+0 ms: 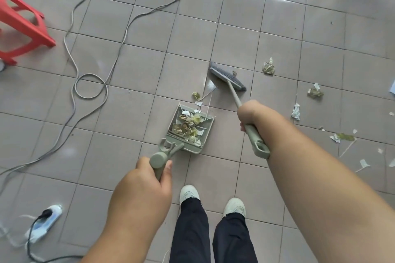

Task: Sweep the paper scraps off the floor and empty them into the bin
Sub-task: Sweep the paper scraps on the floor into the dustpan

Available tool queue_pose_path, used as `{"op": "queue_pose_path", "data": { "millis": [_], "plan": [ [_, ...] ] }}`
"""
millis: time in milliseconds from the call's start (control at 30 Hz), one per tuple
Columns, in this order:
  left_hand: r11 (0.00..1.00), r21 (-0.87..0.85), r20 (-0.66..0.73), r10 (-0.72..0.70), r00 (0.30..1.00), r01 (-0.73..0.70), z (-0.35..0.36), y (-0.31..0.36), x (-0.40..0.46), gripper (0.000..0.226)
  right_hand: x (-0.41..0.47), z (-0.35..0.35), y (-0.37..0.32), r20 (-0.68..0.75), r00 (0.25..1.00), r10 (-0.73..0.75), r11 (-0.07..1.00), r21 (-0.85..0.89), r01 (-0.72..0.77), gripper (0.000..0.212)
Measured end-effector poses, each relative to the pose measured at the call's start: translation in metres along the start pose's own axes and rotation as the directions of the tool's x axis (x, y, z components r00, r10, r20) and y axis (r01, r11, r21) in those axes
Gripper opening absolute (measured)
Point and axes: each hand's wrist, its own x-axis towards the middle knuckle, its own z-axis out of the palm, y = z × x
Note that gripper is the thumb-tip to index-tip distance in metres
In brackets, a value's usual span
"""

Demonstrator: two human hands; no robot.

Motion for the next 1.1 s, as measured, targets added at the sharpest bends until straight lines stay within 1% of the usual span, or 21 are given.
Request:
{"op": "queue_pose_path", "data": {
  "millis": [33, 100, 133, 200, 300, 467, 600, 667, 767, 900, 967, 1033, 1100],
  "plan": [
    [1.000, 0.003, 0.002, 0.004, 1.000, -0.004, 0.000, 0.000, 0.001, 0.033, -0.002, 0.004, 0.005, 0.016, 0.999, 0.034, 0.999, -0.014, -0.034, 0.035],
    [1.000, 0.005, 0.010, 0.011, 1.000, -0.011, -0.001, 0.001, 0.005, 0.034, -0.015, 0.012, 0.020, 0.094, 0.991, 0.096, 0.995, -0.028, -0.094, 0.031],
    [1.000, 0.004, 0.018, 0.013, 1.000, -0.013, -0.002, 0.002, 0.006, 0.035, -0.024, 0.014, 0.029, 0.114, 0.988, 0.105, 0.994, -0.026, -0.103, 0.032],
    [1.000, 0.003, 0.026, 0.021, 0.999, -0.021, -0.002, 0.002, 0.007, 0.035, -0.042, 0.012, 0.044, 0.134, 0.988, 0.072, 0.997, 0.009, -0.073, 0.034],
    [1.000, 0.009, 0.033, 0.021, 0.999, -0.022, -0.002, 0.003, 0.008, 0.035, -0.070, -0.002, 0.055, 0.138, 0.990, 0.030, 1.000, -0.006, -0.030, 0.037],
    [1.000, 0.019, 0.035, 0.024, 0.999, -0.025, -0.002, 0.003, 0.009, 0.034, -0.102, -0.028, 0.056, 0.088, 0.996, -0.034, 0.999, 0.045, 0.030, 0.033],
    [0.999, 0.034, 0.039, 0.024, 0.999, -0.025, -0.001, 0.004, 0.010, 0.035, -0.072, -0.018, 0.036, 0.002, 0.998, -0.065, 0.996, 0.064, 0.065, 0.032],
    [0.999, 0.036, 0.038, 0.025, 0.999, -0.026, -0.001, 0.003, 0.010, 0.035, -0.046, -0.002, 0.021, -0.003, 0.998, -0.055, 0.997, 0.059, 0.055, 0.033],
    [0.999, 0.030, 0.032, 0.029, 0.999, -0.030, -0.001, 0.003, 0.009, 0.034, -0.028, 0.023, 0.008, 0.062, 0.998, -0.011, 0.999, 0.033, 0.009, 0.035],
    [0.999, 0.031, 0.035, 0.027, 0.999, -0.028, -0.001, 0.003, 0.010, 0.034, -0.057, 0.048, 0.016, 0.207, 0.978, 0.001, 0.998, -0.055, 0.010, 0.023],
    [0.999, 0.016, 0.034, 0.027, 0.999, -0.028, -0.001, 0.003, 0.009, 0.034, -0.078, 0.042, 0.031, 0.263, 0.965, 0.013, 0.999, -0.039, -0.003, 0.032],
    [0.999, 0.009, 0.029, 0.031, 0.999, -0.032, -0.001, 0.002, 0.009, 0.033, -0.095, 0.025, 0.045, 0.268, 0.963, 0.003, 1.000, -0.026, 0.004, 0.036],
    [0.999, 0.006, 0.022, 0.036, 0.999, -0.036, 0.000, 0.001, 0.008, 0.033, -0.109, 0.005, 0.053, 0.231, 0.973, -0.004, 1.000, -0.003, 0.005, 0.036]
  ]
}}
